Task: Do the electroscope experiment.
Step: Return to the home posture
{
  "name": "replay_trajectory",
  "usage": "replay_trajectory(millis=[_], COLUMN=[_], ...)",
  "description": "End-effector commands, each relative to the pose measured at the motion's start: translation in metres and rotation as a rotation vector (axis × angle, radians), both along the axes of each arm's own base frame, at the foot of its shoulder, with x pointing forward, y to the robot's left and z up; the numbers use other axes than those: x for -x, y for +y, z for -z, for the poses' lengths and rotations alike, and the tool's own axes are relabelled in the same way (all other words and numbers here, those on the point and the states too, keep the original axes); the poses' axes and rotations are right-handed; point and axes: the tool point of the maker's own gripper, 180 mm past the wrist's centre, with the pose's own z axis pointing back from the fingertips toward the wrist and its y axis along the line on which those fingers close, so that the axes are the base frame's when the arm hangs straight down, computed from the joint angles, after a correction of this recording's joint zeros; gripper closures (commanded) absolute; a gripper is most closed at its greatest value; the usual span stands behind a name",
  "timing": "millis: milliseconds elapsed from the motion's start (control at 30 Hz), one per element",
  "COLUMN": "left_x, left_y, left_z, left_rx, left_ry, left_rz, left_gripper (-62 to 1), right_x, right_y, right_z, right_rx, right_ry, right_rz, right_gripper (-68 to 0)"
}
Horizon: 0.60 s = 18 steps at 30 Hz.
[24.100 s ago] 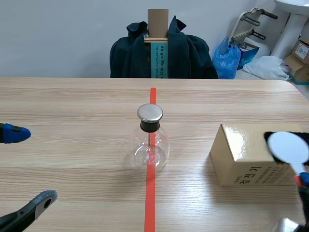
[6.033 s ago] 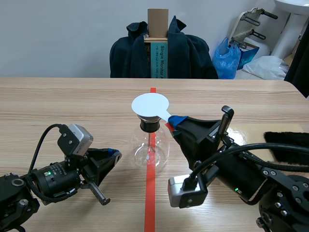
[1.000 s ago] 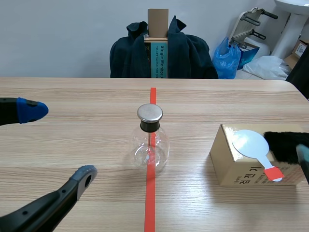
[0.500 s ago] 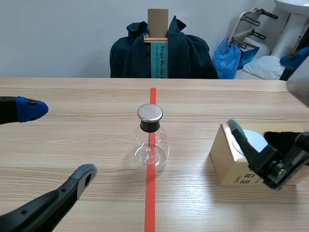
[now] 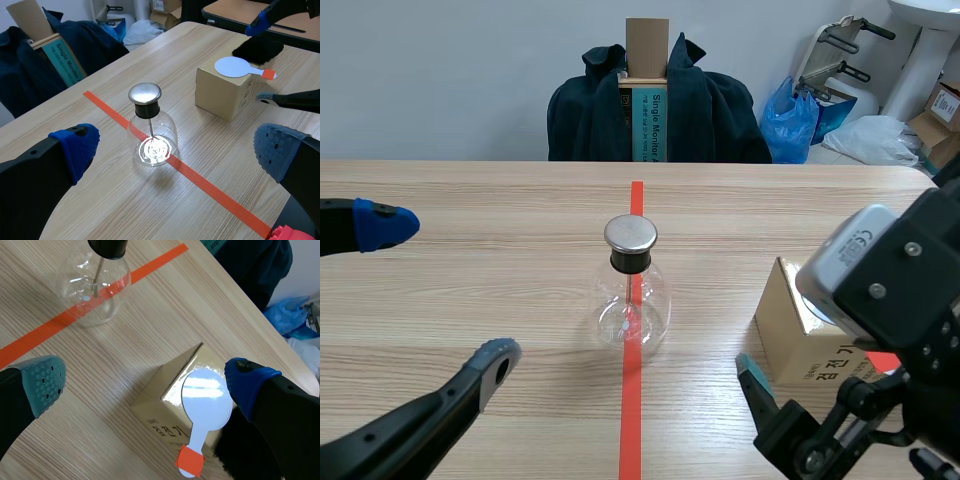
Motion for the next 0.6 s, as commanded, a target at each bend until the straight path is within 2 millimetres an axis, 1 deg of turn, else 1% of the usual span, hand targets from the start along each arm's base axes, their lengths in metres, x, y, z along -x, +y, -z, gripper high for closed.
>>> replay_trajectory(millis=[0,67,233,367,567], left_x=[-0.003,-0.004,-0.004,-0.004,-0.004], left_y=[-0.002,-0.002,-0.002,-0.002,-0.002], left_z=[-0.008,-0.008,-0.009,-0.009,-0.009], left_rx=[0.026,0.024,0.024,0.023,0.023], left_ry=[-0.027,-0.028,-0.031,-0.031,-0.031], left_rz=[-0.003,-0.004,-0.003,-0.004,-0.004], left_gripper=[-62.3,-62.3,-62.3,-62.3,-62.3], right_x=[-0.007,-0.006,-0.001,-0.005,-0.005], right_y=[-0.005,-0.007,-0.008,-0.016,-0.017], right_z=[-0.006,-0.004,0.003,0.0,0.0], right_rx=[0.001,-0.013,-0.039,-0.028,-0.021], right_ry=[-0.022,-0.003,0.06,0.048,0.045], right_rz=[0.019,0.039,0.027,0.049,0.046], right_gripper=[-67.9,-67.9,-67.9,-67.9,-67.9])
